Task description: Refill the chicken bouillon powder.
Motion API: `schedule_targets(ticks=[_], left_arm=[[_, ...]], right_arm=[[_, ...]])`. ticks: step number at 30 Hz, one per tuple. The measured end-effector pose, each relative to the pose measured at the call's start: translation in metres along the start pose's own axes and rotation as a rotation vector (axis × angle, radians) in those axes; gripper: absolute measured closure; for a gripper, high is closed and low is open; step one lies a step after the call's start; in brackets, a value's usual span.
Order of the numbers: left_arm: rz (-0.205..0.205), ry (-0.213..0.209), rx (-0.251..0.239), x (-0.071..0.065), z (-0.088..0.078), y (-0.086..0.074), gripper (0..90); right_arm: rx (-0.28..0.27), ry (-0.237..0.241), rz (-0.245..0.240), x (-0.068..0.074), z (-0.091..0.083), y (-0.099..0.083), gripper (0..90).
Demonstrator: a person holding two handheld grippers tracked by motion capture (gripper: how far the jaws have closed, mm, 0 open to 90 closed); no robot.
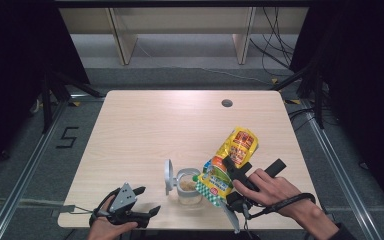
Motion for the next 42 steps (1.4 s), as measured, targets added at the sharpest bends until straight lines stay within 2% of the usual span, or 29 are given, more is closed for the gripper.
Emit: schedule_targets(ticks=[1,3,4,5,6,7,9,10,11,12,13,14,15,16,17,18,19,20,24,25,28,31,36,37,38,39,40,41,42], left_arm=[[0.000,0.000,0.000,0.0000,0.0000,0.0000,18.9],[0.000,0.000,0.000,0.0001,0.0000,-0.0001,18.9],[-0.027,0.008,-0.002,-0.0013,0.0003,-0.0005,18.9],[-0.025,0.007,-0.002,-0.0012,0.0003,-0.0005,18.9],[-0.022,0.007,-0.002,-0.0011,0.0002,-0.0004,18.9],[-0.026,0.007,-0.002,-0.0013,0.0002,-0.0004,18.9],[-0.032,0.007,-0.002,-0.0016,0.0002,-0.0005,18.9],[-0.029,0.007,-0.002,-0.0014,0.0002,-0.0004,18.9],[-0.019,0.006,-0.002,-0.0009,0.0000,-0.0003,18.9],[-0.008,0.003,-0.001,-0.0004,-0.0001,-0.0001,18.9],[-0.008,0.003,-0.001,-0.0004,-0.0001,-0.0001,18.9],[0.000,0.000,0.001,0.0000,-0.0003,0.0000,18.9],[0.000,0.000,0.000,0.0001,-0.0003,0.0000,18.9],[0.000,0.001,0.000,0.0001,-0.0002,0.0000,18.9],[-0.032,0.007,-0.002,-0.0016,0.0001,-0.0005,18.9],[-0.032,0.007,-0.002,-0.0016,0.0002,-0.0005,18.9],[-0.021,0.007,-0.002,-0.0010,0.0000,-0.0004,18.9],[-0.024,0.007,-0.002,-0.0013,0.0001,-0.0004,18.9],[-0.033,0.007,-0.003,-0.0017,0.0002,-0.0005,18.9],[-0.019,0.006,-0.001,-0.0009,-0.0002,-0.0003,18.9],[-0.022,0.006,-0.001,-0.0010,-0.0002,-0.0003,18.9],[-0.025,0.007,-0.001,-0.0012,-0.0001,-0.0004,18.9],[-0.026,0.007,-0.001,-0.0013,0.0000,-0.0004,18.9],[-0.026,0.006,-0.002,-0.0013,-0.0001,-0.0004,18.9],[-0.025,0.006,-0.002,-0.0013,-0.0001,-0.0003,18.9],[-0.025,0.007,-0.002,-0.0012,-0.0002,-0.0003,18.9],[-0.025,0.006,-0.001,-0.0013,-0.0001,-0.0003,18.9],[-0.025,0.006,-0.001,-0.0013,-0.0001,-0.0003,18.9],[-0.025,0.006,-0.002,-0.0013,-0.0001,-0.0003,18.9]], right_arm=[[0.000,0.019,0.022,0.0029,-0.0001,-0.0003,60.0],[0.003,-0.004,0.001,0.0003,-0.0006,-0.0011,60.0],[0.004,-0.005,0.001,0.0003,-0.0006,-0.0011,60.1],[-0.003,0.016,0.008,0.0017,0.0000,-0.0007,60.1],[-0.004,0.016,0.008,0.0018,0.0000,-0.0006,60.1],[0.003,-0.004,0.002,0.0005,-0.0006,-0.0010,60.1],[0.003,-0.003,0.002,0.0005,-0.0004,-0.0009,60.1],[-0.005,0.016,0.007,0.0015,0.0002,-0.0005,60.1],[0.003,-0.005,0.001,0.0002,-0.0004,-0.0010,60.2],[0.003,-0.005,0.000,0.0001,-0.0004,-0.0011,60.2],[0.001,0.017,0.021,0.0027,0.0000,-0.0007,60.1],[0.002,0.020,0.018,0.0025,0.0000,-0.0008,60.2],[0.008,-0.004,0.024,0.0019,-0.0007,-0.0012,60.2],[0.011,0.007,0.054,0.0045,-0.0008,-0.0007,60.2],[0.010,0.015,0.052,0.0049,-0.0006,-0.0006,60.2],[0.013,-0.005,0.048,0.0038,-0.0007,-0.0007,60.2],[-0.005,-0.003,-0.027,-0.0019,0.0005,-0.0002,60.2],[0.006,-0.004,-0.003,0.0006,-0.0004,-0.0016,60.2],[0.008,0.000,-0.013,0.0004,-0.0004,-0.0015,60.3],[0.008,-0.002,-0.016,0.0002,-0.0004,-0.0015,60.2],[0.004,-0.007,-0.013,0.0000,-0.0006,-0.0004,60.2],[0.001,0.019,-0.011,0.0014,0.0001,-0.0002,60.3],[0.010,0.024,-0.001,0.0024,-0.0008,-0.0005,60.7],[0.006,0.021,-0.012,0.0015,-0.0002,-0.0003,60.8],[0.012,0.022,0.024,0.0043,-0.0007,0.0004,60.8],[-0.020,-0.037,0.047,0.0032,0.0027,0.0024,60.9],[-0.028,-0.048,-0.029,-0.0022,0.0035,0.0008,61.1],[-0.023,-0.029,-0.052,-0.0032,0.0035,-0.0002,61.5],[-0.023,-0.029,-0.052,-0.0032,0.0035,-0.0002,61.5]])
Point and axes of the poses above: each handheld gripper's, and its own axes: z roughly forward along the jaws, y roughly out of its top, x roughly to its left, the point moved 9 cm from there along z, roughly forward along the jaws, and after that the axes turned 9 degrees about -x, right-handed, at the moved point
